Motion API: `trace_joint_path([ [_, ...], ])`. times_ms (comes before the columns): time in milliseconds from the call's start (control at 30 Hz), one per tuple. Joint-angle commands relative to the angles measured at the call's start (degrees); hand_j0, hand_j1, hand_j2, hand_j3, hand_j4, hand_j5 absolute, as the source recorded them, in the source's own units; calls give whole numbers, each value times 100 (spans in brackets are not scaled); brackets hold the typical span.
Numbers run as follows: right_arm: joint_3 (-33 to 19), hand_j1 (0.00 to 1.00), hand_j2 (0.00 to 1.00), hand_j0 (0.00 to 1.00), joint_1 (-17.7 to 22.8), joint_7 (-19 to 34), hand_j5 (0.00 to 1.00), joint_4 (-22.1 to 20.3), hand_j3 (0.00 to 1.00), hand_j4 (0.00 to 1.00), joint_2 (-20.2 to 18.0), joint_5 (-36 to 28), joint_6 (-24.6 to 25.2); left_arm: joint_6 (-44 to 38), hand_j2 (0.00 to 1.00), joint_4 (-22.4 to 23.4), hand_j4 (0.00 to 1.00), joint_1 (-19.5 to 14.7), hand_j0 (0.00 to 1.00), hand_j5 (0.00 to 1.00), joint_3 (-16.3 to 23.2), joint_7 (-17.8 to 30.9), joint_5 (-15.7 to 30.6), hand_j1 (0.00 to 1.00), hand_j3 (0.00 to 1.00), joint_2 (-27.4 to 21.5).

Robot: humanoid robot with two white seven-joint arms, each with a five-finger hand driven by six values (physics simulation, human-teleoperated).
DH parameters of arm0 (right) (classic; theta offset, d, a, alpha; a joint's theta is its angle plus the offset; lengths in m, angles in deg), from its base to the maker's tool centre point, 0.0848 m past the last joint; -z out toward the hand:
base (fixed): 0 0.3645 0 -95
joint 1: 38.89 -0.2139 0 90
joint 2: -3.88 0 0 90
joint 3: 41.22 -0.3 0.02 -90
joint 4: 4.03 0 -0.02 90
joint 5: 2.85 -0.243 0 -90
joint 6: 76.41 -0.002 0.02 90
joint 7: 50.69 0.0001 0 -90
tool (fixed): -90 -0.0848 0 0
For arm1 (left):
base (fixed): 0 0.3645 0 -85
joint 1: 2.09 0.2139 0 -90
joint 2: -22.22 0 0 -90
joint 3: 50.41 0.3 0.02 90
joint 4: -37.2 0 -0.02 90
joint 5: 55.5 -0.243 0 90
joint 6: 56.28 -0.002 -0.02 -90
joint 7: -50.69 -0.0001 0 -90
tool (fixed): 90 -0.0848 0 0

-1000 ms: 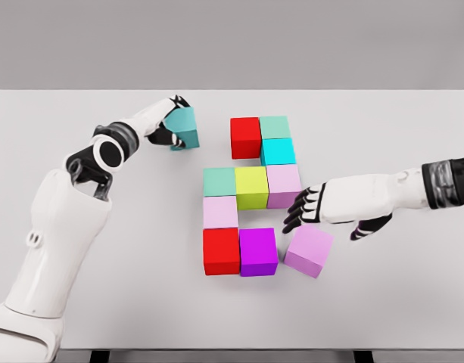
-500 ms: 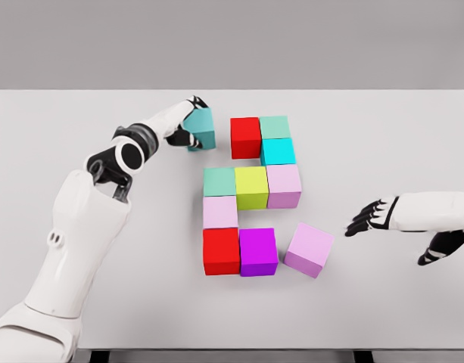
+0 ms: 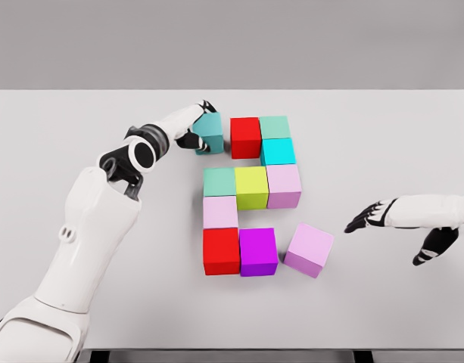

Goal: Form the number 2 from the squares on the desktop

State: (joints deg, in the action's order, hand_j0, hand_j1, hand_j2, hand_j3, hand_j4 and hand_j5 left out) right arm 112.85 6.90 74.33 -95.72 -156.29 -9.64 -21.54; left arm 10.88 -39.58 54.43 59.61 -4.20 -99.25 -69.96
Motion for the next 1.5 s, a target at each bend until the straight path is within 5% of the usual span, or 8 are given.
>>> trace_joint_path([
  [0, 44, 100, 100, 100, -9, -1, 100, 29, 100, 100, 144, -24, 13, 7, 37, -3, 37, 0, 37, 37, 11, -11, 7, 37, 37, -2],
  [500, 264, 100, 100, 100, 9, -1, 100, -385, 100, 100, 65, 134, 13, 68, 39, -56, 39, 35, 39, 39, 19, -11, 51, 39, 39, -46],
  [633, 246, 100, 100, 100, -9, -1, 100, -367, 100, 100, 91, 134, 13, 148, 51, -65, 51, 53, 51, 51, 11, -11, 51, 51, 51, -55],
  [933, 202, 100, 100, 100, -79, -1, 100, -95, 100, 100, 223, 125, 13, 156, 69, -56, 69, 53, 69, 69, 11, -11, 34, 69, 69, -63],
  [1467, 185, 100, 100, 100, -211, -1, 100, 556, 100, 100, 618, 55, 13, 156, 82, -12, 82, 26, 82, 82, 2, -11, 16, 82, 82, -55],
])
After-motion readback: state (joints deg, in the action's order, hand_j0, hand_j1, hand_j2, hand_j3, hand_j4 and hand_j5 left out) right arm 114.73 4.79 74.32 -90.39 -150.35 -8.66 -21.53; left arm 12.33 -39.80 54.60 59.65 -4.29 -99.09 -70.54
